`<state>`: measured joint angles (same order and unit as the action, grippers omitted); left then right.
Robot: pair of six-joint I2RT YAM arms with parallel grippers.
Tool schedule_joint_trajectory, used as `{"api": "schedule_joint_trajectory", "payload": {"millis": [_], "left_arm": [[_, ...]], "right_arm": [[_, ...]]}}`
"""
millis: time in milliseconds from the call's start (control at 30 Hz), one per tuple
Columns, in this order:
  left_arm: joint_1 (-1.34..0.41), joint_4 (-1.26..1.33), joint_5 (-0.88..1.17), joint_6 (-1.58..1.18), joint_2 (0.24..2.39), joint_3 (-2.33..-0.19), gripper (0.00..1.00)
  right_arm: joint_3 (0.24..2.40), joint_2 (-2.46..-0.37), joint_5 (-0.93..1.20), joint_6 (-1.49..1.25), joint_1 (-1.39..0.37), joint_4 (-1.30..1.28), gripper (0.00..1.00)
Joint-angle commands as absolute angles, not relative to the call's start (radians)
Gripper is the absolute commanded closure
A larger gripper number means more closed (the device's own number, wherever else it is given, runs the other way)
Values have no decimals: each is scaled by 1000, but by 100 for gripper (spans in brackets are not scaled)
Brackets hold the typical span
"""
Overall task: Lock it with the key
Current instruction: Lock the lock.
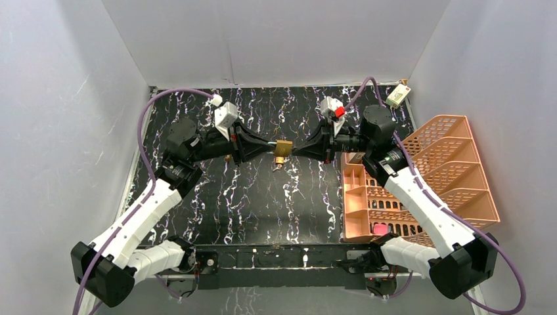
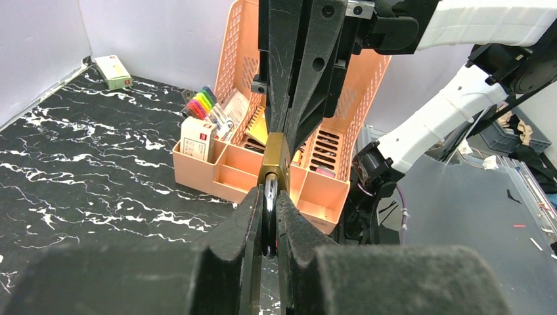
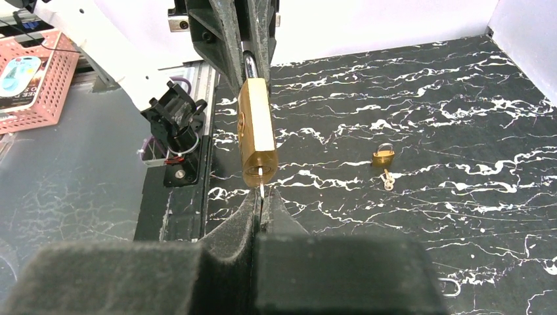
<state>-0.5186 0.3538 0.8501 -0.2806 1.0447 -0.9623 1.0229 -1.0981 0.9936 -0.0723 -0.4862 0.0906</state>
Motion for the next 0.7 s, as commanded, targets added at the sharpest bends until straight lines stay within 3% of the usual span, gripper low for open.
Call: {"api": "schedule_joint_trajectory", "payload": {"millis": [0,667], "left_arm": [[-506,387,816,-257,985,-990,100],[-444,192,780,-136,908,-1030,100]], "right_arm": [[1015,-1059,970,-45,-486,132,100],[914,-1005,911,-21,-432,141,100]]}}
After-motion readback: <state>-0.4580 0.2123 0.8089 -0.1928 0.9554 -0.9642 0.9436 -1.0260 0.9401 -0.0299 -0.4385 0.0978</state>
